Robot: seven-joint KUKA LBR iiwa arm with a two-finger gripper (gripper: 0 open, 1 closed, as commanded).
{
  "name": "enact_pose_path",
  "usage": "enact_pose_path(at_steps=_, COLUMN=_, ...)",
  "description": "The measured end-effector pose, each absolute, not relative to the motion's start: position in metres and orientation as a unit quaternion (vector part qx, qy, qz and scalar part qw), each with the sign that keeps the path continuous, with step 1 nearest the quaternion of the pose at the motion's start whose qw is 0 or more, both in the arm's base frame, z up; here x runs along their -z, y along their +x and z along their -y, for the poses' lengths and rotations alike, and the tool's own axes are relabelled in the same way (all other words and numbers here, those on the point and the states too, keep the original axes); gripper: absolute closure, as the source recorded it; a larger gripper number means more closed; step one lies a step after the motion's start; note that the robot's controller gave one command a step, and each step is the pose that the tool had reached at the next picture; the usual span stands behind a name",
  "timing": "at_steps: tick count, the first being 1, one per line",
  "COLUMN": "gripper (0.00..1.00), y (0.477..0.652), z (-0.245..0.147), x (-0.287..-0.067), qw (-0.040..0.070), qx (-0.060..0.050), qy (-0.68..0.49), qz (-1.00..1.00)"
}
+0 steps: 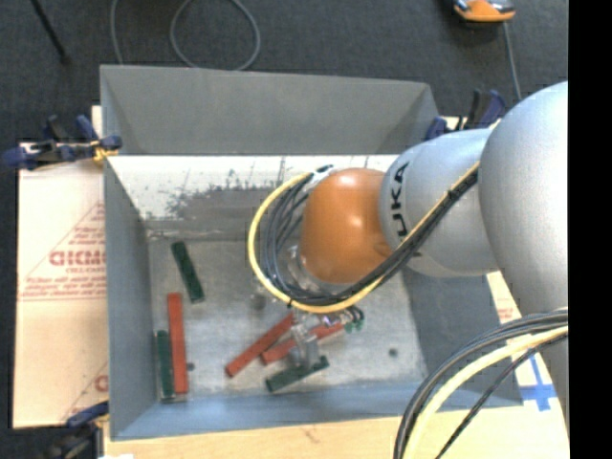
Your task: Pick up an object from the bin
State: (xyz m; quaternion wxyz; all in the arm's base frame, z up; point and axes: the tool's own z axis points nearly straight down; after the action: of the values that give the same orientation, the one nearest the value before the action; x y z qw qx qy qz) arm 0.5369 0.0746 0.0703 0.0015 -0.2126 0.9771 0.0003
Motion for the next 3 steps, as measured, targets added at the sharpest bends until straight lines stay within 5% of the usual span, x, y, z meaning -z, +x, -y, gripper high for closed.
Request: enact_pose_path(at_steps=3, gripper=0.00, y=0.5396, z=-0.0738, x=-0.0720, qw=0.003, qx=-0.001, qy=-0.205, qz=-0.979)
